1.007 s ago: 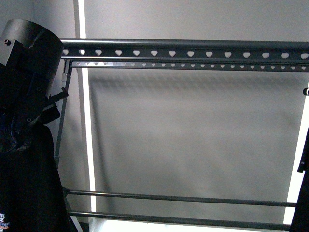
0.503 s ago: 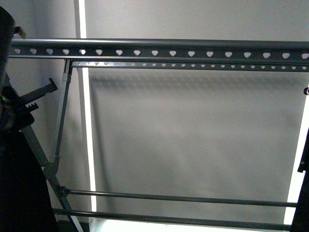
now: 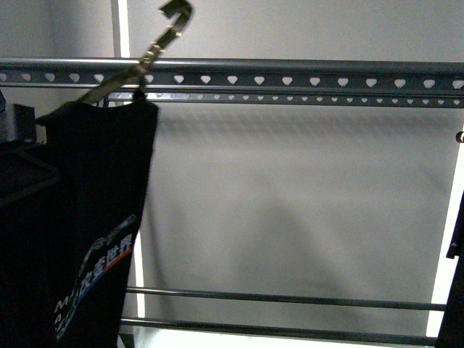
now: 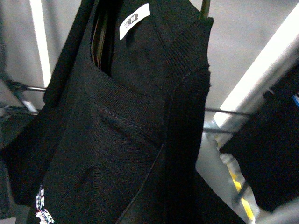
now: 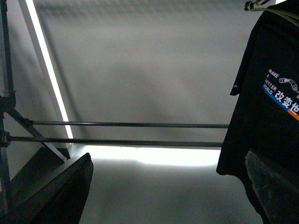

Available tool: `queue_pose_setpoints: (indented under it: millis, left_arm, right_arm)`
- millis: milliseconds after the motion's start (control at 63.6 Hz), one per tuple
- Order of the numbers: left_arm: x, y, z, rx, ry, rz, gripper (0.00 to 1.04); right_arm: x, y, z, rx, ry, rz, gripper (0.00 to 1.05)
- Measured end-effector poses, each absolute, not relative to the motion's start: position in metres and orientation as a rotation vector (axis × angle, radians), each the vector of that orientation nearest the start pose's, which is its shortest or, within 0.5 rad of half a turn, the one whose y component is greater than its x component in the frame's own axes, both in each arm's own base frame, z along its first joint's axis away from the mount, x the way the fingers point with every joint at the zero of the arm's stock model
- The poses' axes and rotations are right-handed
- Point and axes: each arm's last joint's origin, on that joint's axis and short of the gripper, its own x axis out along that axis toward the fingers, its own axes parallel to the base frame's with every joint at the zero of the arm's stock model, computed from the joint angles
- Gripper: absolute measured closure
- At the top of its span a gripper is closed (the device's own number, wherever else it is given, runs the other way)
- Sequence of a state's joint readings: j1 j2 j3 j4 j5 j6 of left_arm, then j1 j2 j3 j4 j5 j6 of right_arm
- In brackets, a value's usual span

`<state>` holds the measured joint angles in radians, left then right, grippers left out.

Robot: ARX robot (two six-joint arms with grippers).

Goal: Hang clothes on hanger

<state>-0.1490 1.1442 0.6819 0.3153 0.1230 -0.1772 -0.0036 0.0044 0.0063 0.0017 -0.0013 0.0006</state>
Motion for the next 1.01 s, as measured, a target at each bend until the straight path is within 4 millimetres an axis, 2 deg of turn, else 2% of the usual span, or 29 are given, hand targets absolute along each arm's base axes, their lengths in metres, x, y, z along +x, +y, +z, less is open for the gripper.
queue_pose_setpoints:
  millis: [236,377,440,582,849,1007]
  left_arm:
    - [0.244,-0.035,0.272,-0.030,0.171,-0.676,1.01]
    - [0.256,-0.030,0.272,0.079,0.113,-0.978,1.01]
    - [0.270,-0.030,0.275,0.121,0.082,-1.108,1.01]
    - [0.300,-0.033,0.285,0.157,0.038,-1.207,1.01]
    - [0.359,-0.049,0.314,0.209,-0.066,-1.256,1.01]
    - [0.399,-0.064,0.328,0.250,-0.003,-1.260,1.01]
  right_arm:
    - [0.098,0.000,0.165,0.001,-0.004,-0.003,0.07]
    - [0.098,0.000,0.165,0.001,-0.004,-0.002,0.07]
    - [0.098,0.000,0.165,0.001,-0.004,-0.003,0.07]
    - [0.098,0.000,0.165,0.001,-0.004,-0.002,0.07]
    - [0.098,0.000,0.165,0.001,-0.004,-0.003,0.07]
    - [0.098,0.000,0.165,0.001,-0.004,-0.003,0.07]
